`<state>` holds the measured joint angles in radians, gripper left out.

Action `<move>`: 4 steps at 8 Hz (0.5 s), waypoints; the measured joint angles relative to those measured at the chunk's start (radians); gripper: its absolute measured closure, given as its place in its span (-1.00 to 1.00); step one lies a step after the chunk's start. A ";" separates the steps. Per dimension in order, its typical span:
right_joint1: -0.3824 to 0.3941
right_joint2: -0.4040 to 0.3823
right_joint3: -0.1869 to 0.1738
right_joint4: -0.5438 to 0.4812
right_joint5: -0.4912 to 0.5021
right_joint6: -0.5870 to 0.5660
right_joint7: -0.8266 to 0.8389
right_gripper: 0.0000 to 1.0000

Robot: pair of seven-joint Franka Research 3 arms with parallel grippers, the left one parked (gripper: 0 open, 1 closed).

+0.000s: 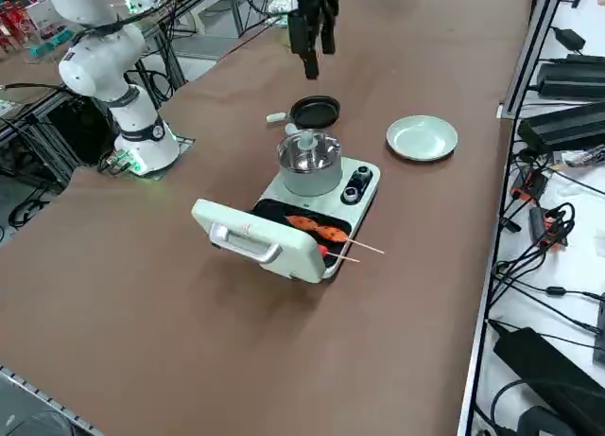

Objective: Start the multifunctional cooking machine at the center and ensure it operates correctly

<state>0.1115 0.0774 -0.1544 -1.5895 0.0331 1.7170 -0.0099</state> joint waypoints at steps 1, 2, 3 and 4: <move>-0.011 -0.036 0.031 -0.003 -0.002 -0.038 0.047 -1.00; -0.016 -0.066 0.055 -0.004 -0.003 -0.069 0.073 -1.00; -0.017 -0.086 0.067 -0.005 -0.003 -0.091 0.079 -1.00; -0.017 -0.097 0.069 -0.005 -0.003 -0.103 0.079 -1.00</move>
